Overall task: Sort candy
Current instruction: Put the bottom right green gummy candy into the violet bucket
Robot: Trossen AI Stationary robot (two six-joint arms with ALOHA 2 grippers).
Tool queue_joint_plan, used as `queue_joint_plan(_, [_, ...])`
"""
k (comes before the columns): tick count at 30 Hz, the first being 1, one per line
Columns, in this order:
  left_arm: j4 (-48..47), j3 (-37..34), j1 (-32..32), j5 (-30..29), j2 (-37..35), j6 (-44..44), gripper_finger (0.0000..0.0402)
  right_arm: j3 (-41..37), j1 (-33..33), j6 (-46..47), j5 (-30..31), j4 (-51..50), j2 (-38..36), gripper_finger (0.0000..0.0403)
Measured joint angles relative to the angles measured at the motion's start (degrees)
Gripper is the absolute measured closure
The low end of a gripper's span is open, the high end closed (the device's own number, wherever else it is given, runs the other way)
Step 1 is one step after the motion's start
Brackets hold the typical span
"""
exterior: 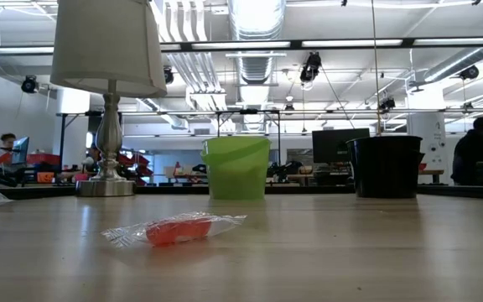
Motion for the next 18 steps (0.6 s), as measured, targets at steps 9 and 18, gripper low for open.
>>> queue_joint_plan(9, [-0.2,0.0,-4.4,0.4,0.1,-5.0,0.0401,0.0,0.0,0.0,-0.1,1.6,0.0,0.0282])
queue_joint_plan(18, [-0.2,-0.1,-6.4,1.5,2.2,-5.1,0.0401,-0.3,-0.1,2.4,-0.1,3.7,0.1,0.0282])
